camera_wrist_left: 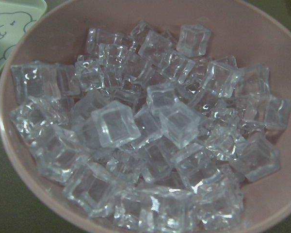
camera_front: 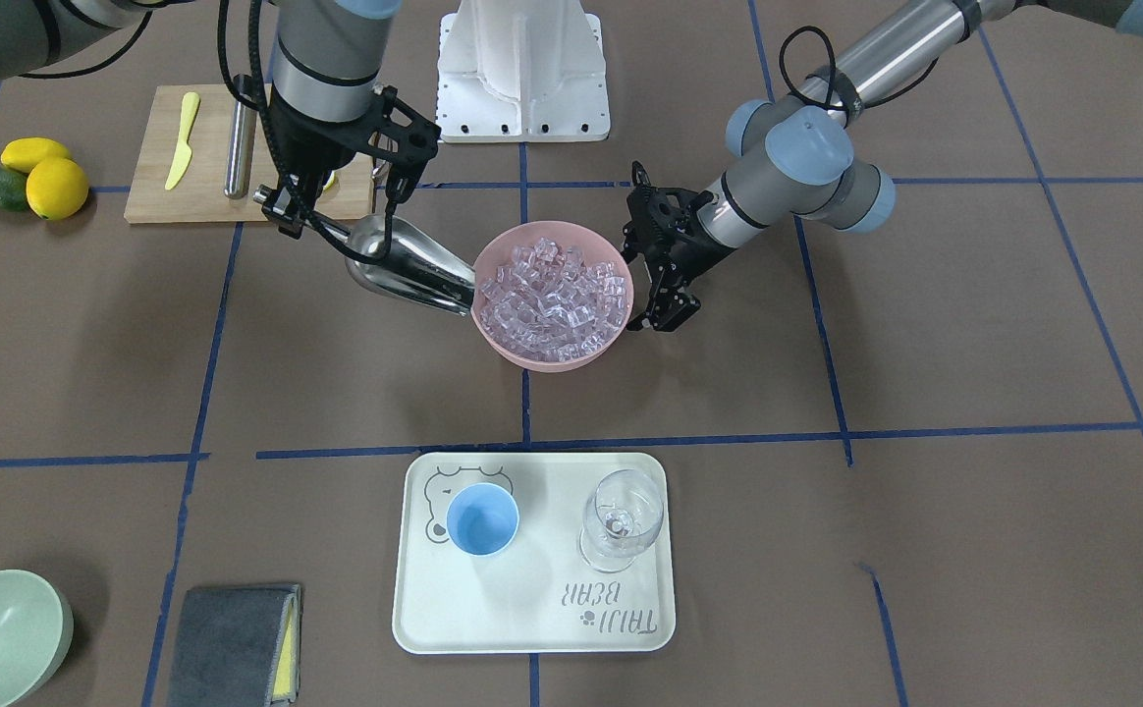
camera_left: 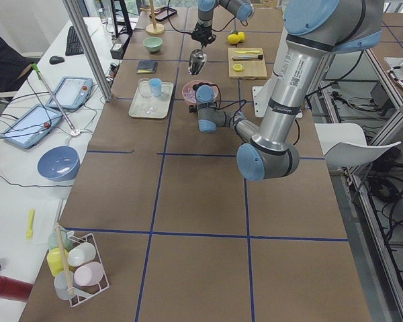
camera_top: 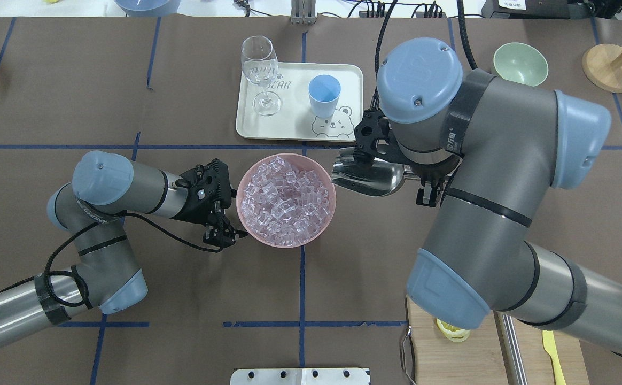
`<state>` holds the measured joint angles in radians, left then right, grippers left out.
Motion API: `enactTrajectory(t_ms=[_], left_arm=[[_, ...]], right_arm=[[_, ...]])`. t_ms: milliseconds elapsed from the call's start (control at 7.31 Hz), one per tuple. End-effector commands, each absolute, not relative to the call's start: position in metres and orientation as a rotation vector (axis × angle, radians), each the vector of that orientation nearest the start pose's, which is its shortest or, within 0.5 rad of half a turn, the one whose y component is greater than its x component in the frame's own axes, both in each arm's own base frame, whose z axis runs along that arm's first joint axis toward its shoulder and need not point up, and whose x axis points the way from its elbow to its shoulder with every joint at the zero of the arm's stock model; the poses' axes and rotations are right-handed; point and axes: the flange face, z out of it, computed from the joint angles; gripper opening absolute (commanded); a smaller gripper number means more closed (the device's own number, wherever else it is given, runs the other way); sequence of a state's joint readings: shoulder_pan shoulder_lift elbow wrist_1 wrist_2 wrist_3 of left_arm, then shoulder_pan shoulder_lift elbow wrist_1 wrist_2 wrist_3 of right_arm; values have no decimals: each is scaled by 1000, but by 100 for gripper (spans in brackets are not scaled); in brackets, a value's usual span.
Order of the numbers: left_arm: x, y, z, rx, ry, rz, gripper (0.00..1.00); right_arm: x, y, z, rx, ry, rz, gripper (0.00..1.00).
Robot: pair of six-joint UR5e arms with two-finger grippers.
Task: Put ice in cup with scoop
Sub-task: 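Dip the scoop into the ice with the right gripper while the left steadies the bowl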
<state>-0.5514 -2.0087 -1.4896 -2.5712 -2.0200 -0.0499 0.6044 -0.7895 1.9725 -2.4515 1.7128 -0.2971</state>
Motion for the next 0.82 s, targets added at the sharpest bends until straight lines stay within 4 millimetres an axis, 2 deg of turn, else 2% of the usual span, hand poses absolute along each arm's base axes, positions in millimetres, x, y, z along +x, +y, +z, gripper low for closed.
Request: enactTrajectory(t_ms=[0, 137, 274, 410, 684], left_arm=[[514, -420, 328, 1014, 1073, 1100, 96], [514, -420, 328, 1014, 1073, 1100, 96], [515, -419, 326, 1016, 1075, 1101, 96], [515, -420, 325, 1018, 1076, 1101, 96], [515, -420, 325, 1018, 1076, 1101, 96]], right_arm=[[-427, -434, 140, 196, -176, -1326, 0], [-446, -446, 131, 159, -155, -1350, 0], [-457, -453, 120, 131, -102, -1396, 0], [-464, -455, 113, 110, -75, -1439, 0], [-471, -448, 116, 95, -66, -1456, 0]])
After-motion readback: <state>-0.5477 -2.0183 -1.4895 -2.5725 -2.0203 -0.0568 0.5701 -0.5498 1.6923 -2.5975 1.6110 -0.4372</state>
